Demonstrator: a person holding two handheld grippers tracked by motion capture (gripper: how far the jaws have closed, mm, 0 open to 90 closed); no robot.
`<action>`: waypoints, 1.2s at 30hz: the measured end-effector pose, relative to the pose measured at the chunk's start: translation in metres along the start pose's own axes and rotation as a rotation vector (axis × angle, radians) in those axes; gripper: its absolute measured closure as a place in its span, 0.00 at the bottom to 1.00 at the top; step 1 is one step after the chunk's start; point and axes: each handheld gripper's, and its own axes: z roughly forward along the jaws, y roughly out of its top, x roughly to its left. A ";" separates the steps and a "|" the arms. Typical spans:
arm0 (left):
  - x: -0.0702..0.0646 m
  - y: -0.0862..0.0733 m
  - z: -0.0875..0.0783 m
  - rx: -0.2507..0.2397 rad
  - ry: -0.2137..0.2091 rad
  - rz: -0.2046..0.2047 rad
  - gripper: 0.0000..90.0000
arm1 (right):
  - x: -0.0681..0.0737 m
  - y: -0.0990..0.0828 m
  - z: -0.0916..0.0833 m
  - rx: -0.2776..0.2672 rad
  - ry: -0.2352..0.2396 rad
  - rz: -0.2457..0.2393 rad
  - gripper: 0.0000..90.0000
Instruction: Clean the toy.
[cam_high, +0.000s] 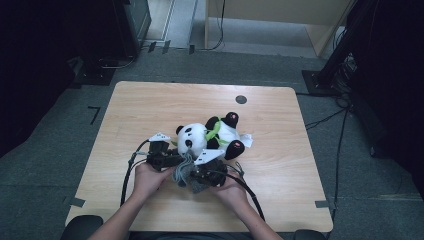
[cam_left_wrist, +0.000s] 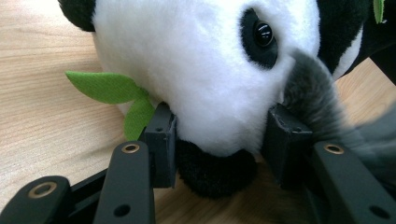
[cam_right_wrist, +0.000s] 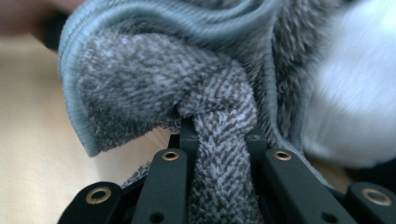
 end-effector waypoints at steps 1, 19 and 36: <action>0.000 0.000 0.000 -0.001 0.002 0.003 0.58 | -0.001 -0.003 0.005 0.020 -0.019 -0.009 0.87; -0.001 -0.003 0.000 0.023 0.032 0.069 0.58 | -0.033 -0.016 -0.032 -0.013 -0.135 0.089 0.86; 0.008 0.002 -0.001 0.011 0.017 0.024 0.58 | -0.060 -0.036 -0.074 -0.067 -0.227 0.171 0.85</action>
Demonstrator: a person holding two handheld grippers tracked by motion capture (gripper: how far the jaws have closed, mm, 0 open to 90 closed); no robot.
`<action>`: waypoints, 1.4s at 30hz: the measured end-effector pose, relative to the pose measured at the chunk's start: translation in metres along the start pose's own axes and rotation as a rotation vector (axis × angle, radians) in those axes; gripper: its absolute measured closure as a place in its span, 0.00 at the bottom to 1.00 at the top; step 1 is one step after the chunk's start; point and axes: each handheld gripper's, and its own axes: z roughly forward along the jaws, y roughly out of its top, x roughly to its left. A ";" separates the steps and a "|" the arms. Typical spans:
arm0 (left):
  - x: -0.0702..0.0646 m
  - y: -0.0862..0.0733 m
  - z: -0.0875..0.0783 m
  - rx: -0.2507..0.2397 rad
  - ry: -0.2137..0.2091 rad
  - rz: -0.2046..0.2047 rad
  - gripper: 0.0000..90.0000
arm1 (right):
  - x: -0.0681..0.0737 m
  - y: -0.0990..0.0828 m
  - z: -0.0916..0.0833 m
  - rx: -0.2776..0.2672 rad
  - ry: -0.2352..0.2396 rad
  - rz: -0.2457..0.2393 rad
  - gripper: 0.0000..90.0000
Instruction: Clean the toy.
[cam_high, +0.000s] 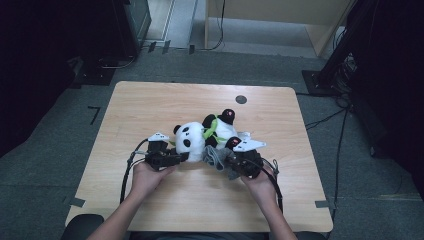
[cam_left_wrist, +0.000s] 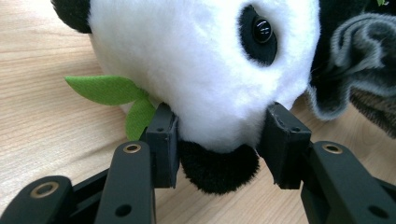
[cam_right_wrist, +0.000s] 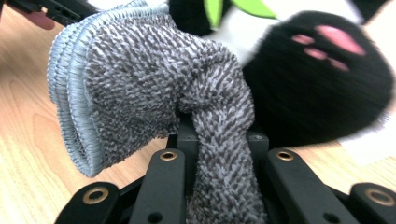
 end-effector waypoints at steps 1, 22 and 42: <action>0.001 0.001 0.000 0.000 0.001 -0.003 0.58 | -0.002 -0.001 -0.002 -0.005 -0.004 0.008 0.85; 0.013 0.007 -0.005 0.004 0.015 -0.004 0.58 | -0.049 -0.019 -0.020 -0.043 -0.075 0.107 0.83; 0.021 0.008 -0.007 0.005 0.013 0.026 0.57 | -0.119 -0.034 -0.042 -0.085 -0.186 0.310 0.84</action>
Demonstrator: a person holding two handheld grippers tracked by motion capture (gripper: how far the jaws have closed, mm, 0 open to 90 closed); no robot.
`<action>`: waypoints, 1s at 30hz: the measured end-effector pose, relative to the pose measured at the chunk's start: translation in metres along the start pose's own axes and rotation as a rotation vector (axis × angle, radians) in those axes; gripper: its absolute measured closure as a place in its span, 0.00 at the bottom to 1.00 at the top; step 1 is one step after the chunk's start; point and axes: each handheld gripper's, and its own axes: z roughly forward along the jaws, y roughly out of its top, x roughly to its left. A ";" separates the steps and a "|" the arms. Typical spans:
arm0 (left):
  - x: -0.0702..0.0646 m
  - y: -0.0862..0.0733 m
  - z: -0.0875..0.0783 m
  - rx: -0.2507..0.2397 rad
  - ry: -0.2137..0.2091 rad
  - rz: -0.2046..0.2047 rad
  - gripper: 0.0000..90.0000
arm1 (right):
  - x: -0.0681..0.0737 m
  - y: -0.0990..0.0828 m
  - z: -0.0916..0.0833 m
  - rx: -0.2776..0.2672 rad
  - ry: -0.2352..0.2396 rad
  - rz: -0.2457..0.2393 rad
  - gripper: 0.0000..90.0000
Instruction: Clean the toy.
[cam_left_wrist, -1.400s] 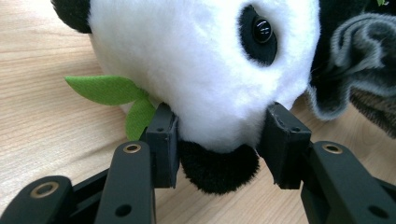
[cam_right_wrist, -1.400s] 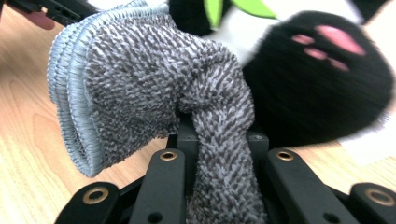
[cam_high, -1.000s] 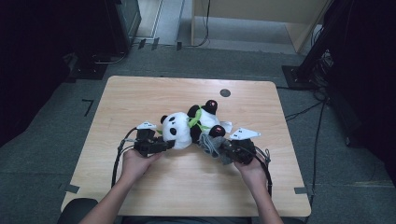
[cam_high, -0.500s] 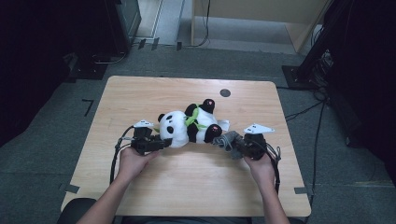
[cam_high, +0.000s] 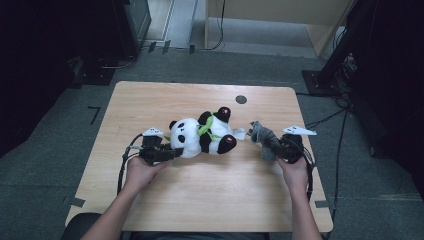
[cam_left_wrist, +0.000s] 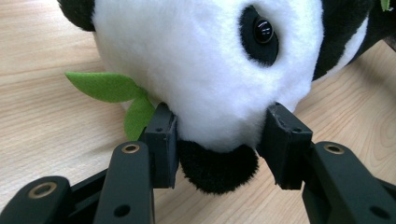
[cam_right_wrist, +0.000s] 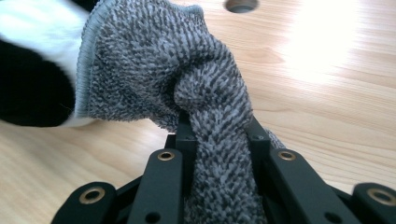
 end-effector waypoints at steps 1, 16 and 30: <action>0.001 0.000 0.000 0.000 -0.003 0.003 0.57 | -0.004 0.000 0.000 0.002 -0.008 0.007 0.83; 0.011 0.001 0.000 -0.014 -0.016 0.010 0.55 | -0.048 -0.009 0.025 0.078 -0.060 0.111 0.81; 0.012 0.001 0.000 -0.012 -0.022 0.005 0.50 | -0.039 0.003 0.018 0.024 -0.054 0.086 0.29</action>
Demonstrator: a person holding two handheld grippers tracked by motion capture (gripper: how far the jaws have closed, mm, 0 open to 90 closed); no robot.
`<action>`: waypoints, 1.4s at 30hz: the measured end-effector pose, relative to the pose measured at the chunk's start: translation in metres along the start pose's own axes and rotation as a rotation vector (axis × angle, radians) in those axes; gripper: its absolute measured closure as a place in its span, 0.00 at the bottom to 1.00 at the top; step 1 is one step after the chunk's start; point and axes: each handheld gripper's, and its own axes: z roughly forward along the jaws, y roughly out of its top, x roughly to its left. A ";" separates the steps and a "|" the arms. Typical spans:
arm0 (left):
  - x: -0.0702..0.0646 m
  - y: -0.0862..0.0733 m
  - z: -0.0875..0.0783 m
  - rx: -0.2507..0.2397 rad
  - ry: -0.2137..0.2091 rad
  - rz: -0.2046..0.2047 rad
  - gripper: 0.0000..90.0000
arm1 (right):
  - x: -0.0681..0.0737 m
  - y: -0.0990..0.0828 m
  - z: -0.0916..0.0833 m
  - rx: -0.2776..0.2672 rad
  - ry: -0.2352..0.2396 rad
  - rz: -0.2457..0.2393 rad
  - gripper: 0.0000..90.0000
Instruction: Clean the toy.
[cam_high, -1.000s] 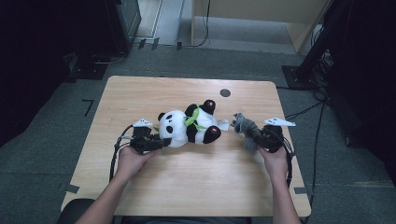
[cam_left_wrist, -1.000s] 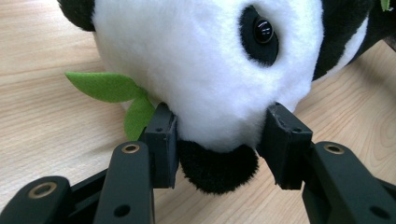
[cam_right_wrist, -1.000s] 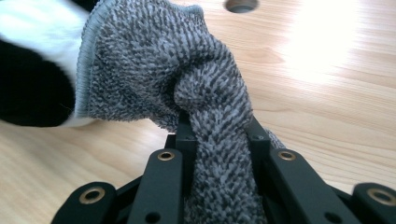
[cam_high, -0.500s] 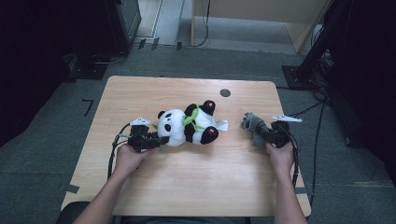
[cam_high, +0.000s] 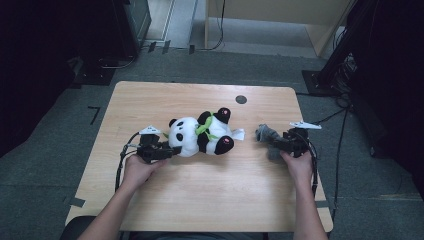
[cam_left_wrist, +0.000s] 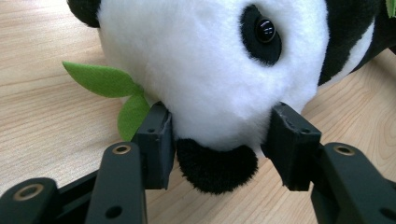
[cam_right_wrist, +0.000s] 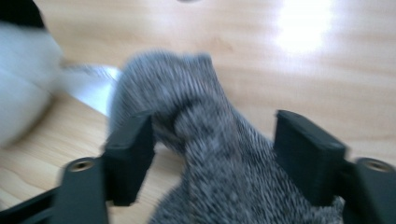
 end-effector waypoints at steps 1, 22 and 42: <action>0.000 0.000 0.000 0.000 -0.002 -0.002 0.49 | 0.001 0.002 -0.003 -0.017 0.009 0.004 0.25; 0.001 0.000 0.000 -0.001 -0.002 0.009 0.46 | 0.055 0.007 -0.007 -0.044 0.173 -0.166 0.23; 0.001 -0.001 0.000 -0.002 -0.003 0.008 0.44 | 0.126 0.018 -0.020 -0.112 0.367 -0.271 0.24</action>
